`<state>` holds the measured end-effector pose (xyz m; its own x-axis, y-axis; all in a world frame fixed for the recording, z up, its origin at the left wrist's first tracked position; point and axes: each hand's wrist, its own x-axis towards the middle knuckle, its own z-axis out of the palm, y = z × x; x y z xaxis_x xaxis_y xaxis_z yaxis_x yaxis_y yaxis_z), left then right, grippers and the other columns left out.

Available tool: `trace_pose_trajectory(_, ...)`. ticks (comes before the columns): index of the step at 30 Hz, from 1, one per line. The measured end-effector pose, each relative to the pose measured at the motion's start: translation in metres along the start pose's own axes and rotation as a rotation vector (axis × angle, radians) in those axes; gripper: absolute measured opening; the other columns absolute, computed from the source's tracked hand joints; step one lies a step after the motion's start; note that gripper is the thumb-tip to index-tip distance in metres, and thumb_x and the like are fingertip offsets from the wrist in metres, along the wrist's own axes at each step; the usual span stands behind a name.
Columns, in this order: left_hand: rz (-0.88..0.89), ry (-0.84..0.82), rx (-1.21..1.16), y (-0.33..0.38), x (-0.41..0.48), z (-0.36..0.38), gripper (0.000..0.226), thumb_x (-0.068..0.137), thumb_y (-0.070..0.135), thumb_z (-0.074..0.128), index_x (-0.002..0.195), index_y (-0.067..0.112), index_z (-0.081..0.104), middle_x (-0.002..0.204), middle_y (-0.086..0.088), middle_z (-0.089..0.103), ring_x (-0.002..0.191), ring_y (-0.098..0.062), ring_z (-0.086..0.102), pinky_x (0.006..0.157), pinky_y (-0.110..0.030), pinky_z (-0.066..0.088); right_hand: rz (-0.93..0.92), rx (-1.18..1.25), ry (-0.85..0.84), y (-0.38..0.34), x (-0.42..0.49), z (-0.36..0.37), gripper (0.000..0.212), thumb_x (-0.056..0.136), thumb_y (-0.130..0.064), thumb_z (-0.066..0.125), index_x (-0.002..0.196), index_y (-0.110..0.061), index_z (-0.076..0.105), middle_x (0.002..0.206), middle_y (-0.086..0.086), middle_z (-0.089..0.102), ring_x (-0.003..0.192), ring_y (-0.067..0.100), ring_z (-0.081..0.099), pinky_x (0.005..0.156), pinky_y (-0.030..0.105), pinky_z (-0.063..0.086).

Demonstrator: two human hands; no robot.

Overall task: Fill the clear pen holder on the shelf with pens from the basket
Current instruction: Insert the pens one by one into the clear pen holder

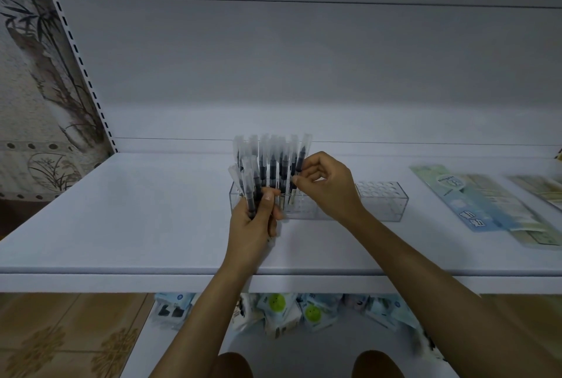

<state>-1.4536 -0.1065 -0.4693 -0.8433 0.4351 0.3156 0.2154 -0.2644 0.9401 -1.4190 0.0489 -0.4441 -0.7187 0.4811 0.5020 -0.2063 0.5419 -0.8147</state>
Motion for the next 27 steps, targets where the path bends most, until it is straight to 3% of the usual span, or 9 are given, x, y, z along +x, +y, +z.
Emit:
trace_pose_trajectory(6, 0.001, -0.008, -0.005, -0.0010, 0.0001, -0.0003, 0.024, 0.100, 0.018, 0.043, 0.097, 0.004, 0.062, 0.057, 0.006, 0.055, 0.046, -0.008, 0.044, 0.047, -0.017, 0.039, 0.017, 0.038, -0.018, -0.0012, 0.0008, -0.0008, 0.022, 0.075, -0.007, 0.077, 0.078, -0.015, 0.057, 0.069, -0.001, 0.062, 0.057, 0.001, 0.053, 0.057, 0.011, 0.046)
trace_pose_trajectory(27, -0.002, -0.005, -0.004, -0.0013, 0.0005, -0.0008, 0.024, 0.100, 0.019, 0.044, 0.099, 0.004, 0.063, 0.058, 0.004, 0.056, 0.048, -0.008, 0.046, 0.048, -0.018, 0.040, 0.031, -0.017, -0.037, 0.0002, 0.0017, 0.0008, 0.022, 0.071, -0.020, 0.082, 0.081, -0.017, 0.063, 0.073, -0.001, 0.066, 0.064, 0.007, 0.058, 0.063, 0.020, 0.053)
